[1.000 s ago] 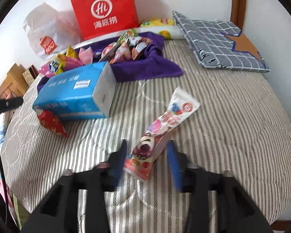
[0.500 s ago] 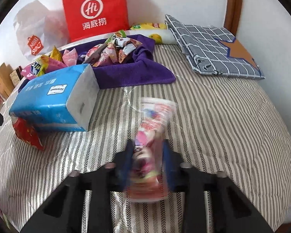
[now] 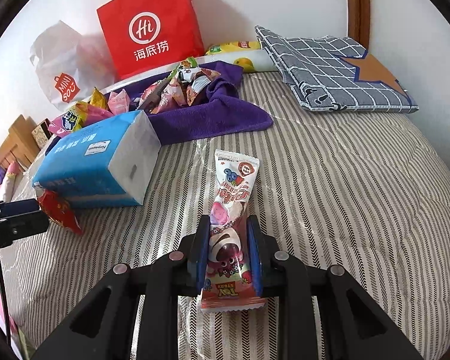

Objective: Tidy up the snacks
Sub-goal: 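Grasp the pink-white candy stick with the right tool while the left tool grasps the red foil bag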

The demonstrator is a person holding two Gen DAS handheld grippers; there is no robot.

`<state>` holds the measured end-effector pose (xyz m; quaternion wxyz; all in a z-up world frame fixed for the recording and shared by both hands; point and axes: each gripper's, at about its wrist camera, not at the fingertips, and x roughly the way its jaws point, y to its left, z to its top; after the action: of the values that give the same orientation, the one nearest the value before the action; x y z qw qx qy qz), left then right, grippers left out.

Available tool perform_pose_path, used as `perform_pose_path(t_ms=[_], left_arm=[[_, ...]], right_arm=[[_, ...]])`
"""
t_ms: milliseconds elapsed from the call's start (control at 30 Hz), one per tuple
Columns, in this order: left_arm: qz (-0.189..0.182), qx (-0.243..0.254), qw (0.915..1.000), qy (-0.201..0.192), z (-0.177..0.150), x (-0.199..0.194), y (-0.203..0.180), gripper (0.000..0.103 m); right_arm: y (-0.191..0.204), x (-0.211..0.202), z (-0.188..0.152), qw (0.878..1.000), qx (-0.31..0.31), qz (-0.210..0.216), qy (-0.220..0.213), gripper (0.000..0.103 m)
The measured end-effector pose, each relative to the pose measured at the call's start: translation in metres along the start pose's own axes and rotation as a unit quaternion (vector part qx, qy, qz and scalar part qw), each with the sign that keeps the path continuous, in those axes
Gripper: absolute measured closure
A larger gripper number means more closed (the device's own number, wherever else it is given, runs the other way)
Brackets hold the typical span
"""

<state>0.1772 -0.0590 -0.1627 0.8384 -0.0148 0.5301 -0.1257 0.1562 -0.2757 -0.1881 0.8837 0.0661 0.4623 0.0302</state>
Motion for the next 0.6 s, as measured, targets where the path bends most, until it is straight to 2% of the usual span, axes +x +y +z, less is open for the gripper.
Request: perform_pose_path(t_ms=[133, 300, 433, 533, 600], left_arm=[[0.006, -0.013, 0.9999, 0.008, 0.001, 0.011, -0.002, 0.027], [0.01, -0.051, 0.9984, 0.023, 0.005, 0.027, 0.004, 0.027], [0.008, -0.053, 0.9982, 0.025, 0.005, 0.031, 0.004, 0.029], [-0.001, -0.049, 0.9984, 0.027, 0.005, 0.029, 0.003, 0.04], [-0.013, -0.046, 0.9984, 0.028, 0.004, 0.027, 0.005, 0.052]], right_arm=[[0.0, 0.0, 0.0, 1.0, 0.0, 0.001, 0.0, 0.079], [-0.001, 0.0, 0.0, 1.0, 0.002, 0.008, 0.0, 0.079], [-0.004, 0.0, 0.001, 1.0, 0.003, 0.012, 0.001, 0.079], [-0.004, 0.0, 0.001, 1.0, 0.004, 0.012, 0.0, 0.079], [-0.003, 0.0, 0.001, 1.0, 0.003, 0.01, -0.001, 0.079]])
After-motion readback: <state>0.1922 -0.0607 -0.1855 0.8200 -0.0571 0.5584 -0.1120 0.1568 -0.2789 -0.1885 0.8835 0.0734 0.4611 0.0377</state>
